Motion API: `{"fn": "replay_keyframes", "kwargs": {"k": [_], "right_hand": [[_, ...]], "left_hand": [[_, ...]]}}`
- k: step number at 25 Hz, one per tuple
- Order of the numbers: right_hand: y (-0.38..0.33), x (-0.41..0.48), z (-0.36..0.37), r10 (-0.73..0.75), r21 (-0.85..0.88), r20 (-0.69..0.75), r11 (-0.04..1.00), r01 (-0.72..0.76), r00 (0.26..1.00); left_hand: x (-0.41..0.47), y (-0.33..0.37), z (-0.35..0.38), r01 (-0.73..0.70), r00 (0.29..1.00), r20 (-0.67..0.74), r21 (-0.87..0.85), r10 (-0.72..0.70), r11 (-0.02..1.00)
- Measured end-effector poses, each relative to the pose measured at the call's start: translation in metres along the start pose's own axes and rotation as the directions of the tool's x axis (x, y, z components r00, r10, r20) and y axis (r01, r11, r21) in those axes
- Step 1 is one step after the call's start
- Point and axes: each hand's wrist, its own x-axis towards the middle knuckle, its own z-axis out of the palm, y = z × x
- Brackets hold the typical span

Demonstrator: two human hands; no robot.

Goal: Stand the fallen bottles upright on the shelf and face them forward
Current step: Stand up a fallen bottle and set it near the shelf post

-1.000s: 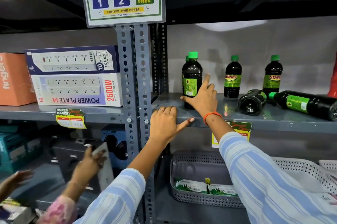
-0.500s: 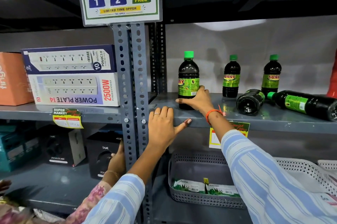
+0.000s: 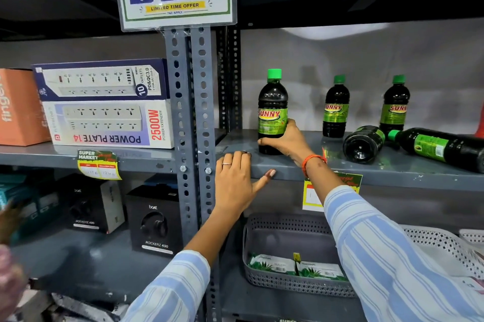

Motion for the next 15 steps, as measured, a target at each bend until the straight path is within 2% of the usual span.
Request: {"fn": "replay_keyframes", "kwargs": {"k": [8, 15], "right_hand": [[-0.003, -0.007, -0.005, -0.011, 0.099, 0.053, 0.995, 0.005, 0.999], [-0.013, -0.033, -0.013, -0.091, 0.102, 0.126, 0.992, 0.078, 0.988]], "left_hand": [[-0.001, 0.001, 0.000, 0.007, 1.000, 0.030, -0.005, -0.007, 1.000], [-0.001, 0.000, 0.003, -0.008, 1.000, 0.029, 0.020, 0.008, 1.000]]}}
